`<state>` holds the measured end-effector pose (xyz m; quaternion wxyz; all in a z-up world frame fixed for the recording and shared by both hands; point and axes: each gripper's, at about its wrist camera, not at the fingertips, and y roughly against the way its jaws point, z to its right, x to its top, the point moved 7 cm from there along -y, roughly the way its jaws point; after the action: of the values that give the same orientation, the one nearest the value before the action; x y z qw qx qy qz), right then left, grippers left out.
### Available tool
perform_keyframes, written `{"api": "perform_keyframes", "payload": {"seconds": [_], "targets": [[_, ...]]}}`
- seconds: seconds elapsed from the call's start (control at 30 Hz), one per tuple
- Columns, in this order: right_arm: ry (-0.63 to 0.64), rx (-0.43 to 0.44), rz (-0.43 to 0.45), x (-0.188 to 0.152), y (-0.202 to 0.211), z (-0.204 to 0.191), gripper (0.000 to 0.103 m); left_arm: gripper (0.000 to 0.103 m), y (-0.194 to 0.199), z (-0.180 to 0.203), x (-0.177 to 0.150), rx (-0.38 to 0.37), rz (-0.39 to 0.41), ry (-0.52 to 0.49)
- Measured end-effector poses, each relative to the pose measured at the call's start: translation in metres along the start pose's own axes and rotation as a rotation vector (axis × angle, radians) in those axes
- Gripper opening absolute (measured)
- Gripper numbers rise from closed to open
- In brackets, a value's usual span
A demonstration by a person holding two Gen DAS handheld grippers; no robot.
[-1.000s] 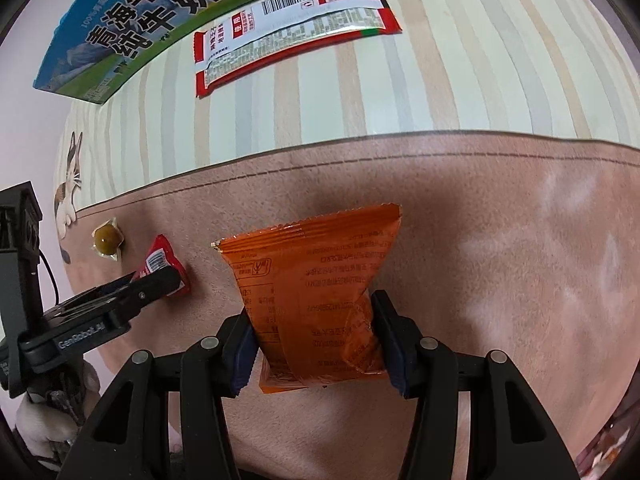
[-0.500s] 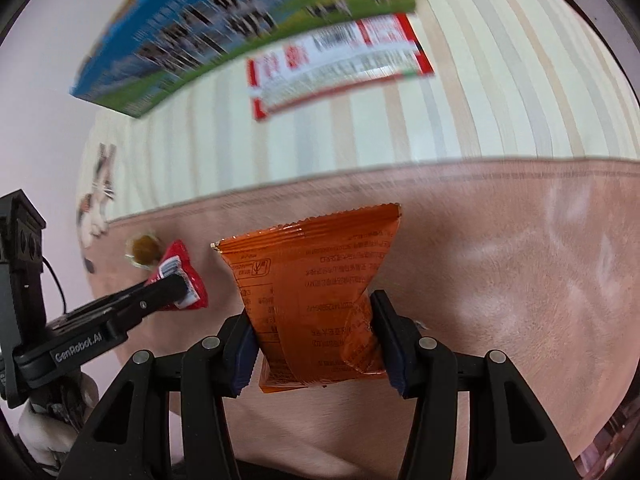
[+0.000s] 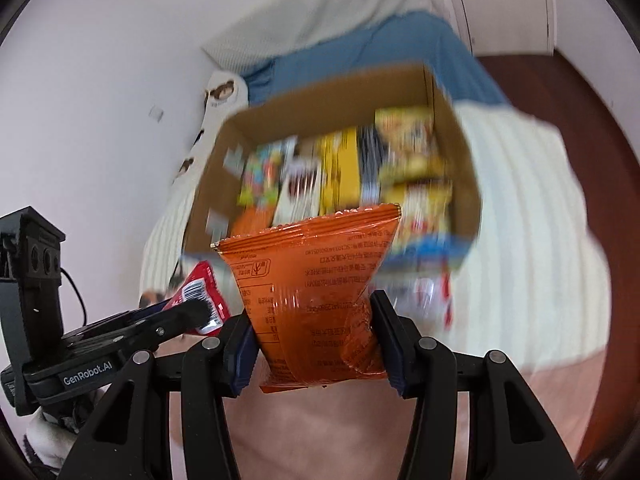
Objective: Organize snacks
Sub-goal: 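Carry red packet and orange packet into the box and open both tools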
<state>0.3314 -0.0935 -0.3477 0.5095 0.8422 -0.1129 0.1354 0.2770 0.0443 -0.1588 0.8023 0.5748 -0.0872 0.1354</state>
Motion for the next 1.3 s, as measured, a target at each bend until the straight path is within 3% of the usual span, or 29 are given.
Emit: {"api": "perform_keyframes", "payload": {"seconds": [0.27,0.53,0.57,0.6,0.63,0.7,0.77,0.8,1.0,1.07,1.3], "targets": [[0.037,-0.084,-0.014,0.086,-0.033,0.01,0.055,0.04,-0.047,-0.009,0.085,0.078,-0.037,-0.01],[0.043,-0.124,-0.087,0.131,-0.089,0.02,0.056,0.042,-0.098,-0.016,0.124,0.136,-0.106,-0.031],[0.038,-0.126,-0.103,0.132,-0.095,0.022,0.056,0.043,-0.105,-0.017,0.125,0.148,-0.123,-0.03],[0.021,-0.12,-0.13,0.133,-0.104,0.027,0.063,0.043,-0.111,-0.019,0.127,0.164,-0.138,-0.026],[0.014,-0.119,-0.152,0.134,-0.111,0.029,0.082,0.049,-0.116,-0.021,0.128,0.176,-0.148,-0.019],[0.019,-0.148,-0.172,0.134,-0.119,0.035,0.097,0.064,-0.124,-0.025,0.129,0.203,-0.16,-0.016],[0.026,-0.174,-0.174,0.134,-0.123,0.04,0.097,0.084,-0.128,-0.026,0.13,0.22,-0.157,-0.03],[0.025,-0.186,-0.179,0.133,-0.124,0.043,0.097,0.087,-0.131,-0.027,0.129,0.23,-0.161,-0.035],[0.018,-0.221,-0.183,0.121,-0.121,0.055,0.099,0.094,-0.13,-0.026,0.115,0.228,-0.162,-0.033],[0.019,-0.233,-0.176,0.117,-0.117,0.057,0.099,0.102,-0.126,-0.023,0.109,0.221,-0.153,-0.037],[0.043,-0.269,-0.115,0.097,-0.087,0.049,0.102,0.102,-0.099,-0.012,0.093,0.238,-0.075,-0.075]]}}
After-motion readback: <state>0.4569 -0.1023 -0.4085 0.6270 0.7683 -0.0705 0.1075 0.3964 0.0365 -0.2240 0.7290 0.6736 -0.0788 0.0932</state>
